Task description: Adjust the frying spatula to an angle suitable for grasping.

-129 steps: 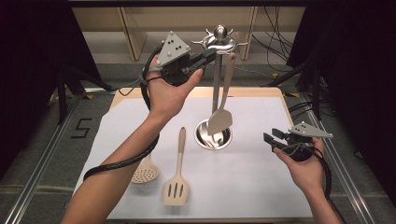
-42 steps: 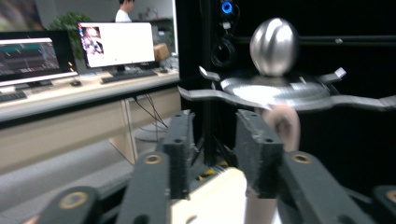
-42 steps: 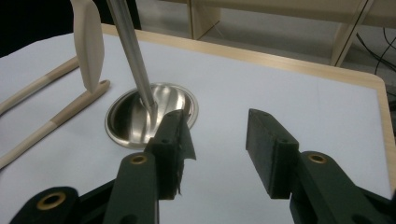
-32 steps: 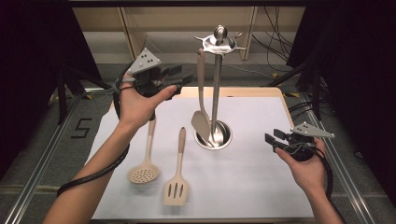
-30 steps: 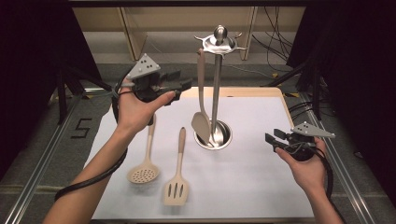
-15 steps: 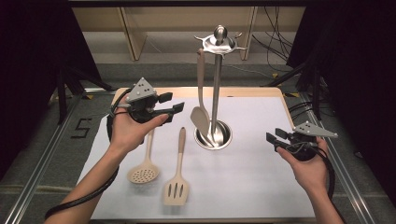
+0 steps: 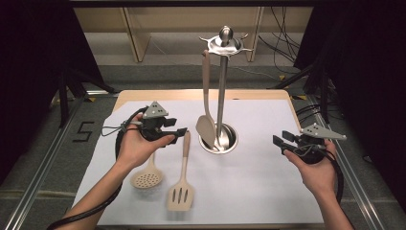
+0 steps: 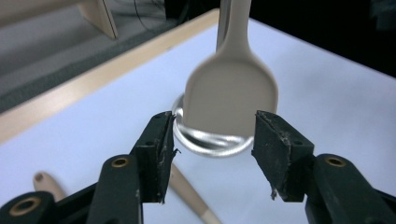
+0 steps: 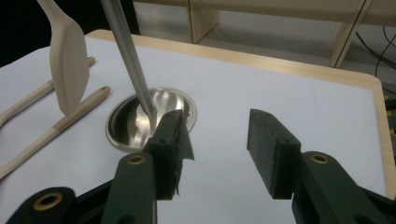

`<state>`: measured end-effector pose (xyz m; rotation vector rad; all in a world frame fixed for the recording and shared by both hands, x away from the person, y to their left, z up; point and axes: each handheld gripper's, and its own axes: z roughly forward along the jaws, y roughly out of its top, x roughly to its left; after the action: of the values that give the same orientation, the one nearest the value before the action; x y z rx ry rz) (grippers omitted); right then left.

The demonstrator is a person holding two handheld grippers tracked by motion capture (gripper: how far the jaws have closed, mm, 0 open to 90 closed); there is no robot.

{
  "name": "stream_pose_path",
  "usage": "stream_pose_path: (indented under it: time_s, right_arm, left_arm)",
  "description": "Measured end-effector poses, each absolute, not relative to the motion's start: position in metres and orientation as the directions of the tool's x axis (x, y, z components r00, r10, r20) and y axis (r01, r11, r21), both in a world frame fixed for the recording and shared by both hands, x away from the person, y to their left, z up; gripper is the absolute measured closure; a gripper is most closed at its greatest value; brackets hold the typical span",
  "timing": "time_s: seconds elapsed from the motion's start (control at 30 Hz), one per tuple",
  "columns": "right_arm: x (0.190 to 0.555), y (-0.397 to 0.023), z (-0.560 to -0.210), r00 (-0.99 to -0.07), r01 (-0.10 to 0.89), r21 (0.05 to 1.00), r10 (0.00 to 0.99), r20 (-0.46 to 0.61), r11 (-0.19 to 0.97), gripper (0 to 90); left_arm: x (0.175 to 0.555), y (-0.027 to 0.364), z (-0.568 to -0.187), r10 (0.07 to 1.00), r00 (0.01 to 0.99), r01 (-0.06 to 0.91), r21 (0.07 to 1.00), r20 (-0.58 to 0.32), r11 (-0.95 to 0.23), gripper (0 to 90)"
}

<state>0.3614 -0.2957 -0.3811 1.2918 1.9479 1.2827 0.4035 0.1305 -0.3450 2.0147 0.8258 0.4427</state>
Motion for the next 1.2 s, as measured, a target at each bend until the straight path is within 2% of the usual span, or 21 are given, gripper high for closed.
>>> stream_pose_path:
  time_s: [0.4,0.47,0.5,0.6,0.93,1.2]
  right_arm:
    - [0.361,-0.296,-0.379,-0.463,0.446,0.881,0.883,0.077,0.157,57.1]
    - [0.360,-0.293,-0.380,-0.452,0.475,0.869,0.886,0.107,0.137,57.1]
    - [0.361,-0.293,-0.380,-0.462,0.471,0.868,0.882,0.089,0.159,57.1]
    - [0.361,-0.290,-0.381,-0.461,0.495,0.856,0.880,0.113,0.150,57.1]
    - [0.362,-0.289,-0.380,-0.472,0.477,0.866,0.875,0.110,0.149,57.5]
    - [0.363,-0.289,-0.380,-0.484,0.473,0.864,0.870,0.092,0.171,57.5]
  left_arm:
    - [0.408,0.146,-0.381,0.724,0.689,0.490,0.741,-0.006,-0.460,52.0]
    - [0.406,0.144,-0.386,0.747,0.662,0.551,0.715,-0.061,-0.430,52.0]
    - [0.407,0.144,-0.388,0.746,0.660,0.570,0.701,-0.082,-0.428,52.0]
    - [0.409,0.140,-0.398,0.752,0.652,0.602,0.674,-0.104,-0.429,52.1]
    - [0.417,0.115,-0.421,0.745,0.660,0.662,0.540,-0.092,-0.520,51.7]
    - [0.425,0.092,-0.444,0.800,0.586,0.772,0.389,-0.130,-0.503,56.7]
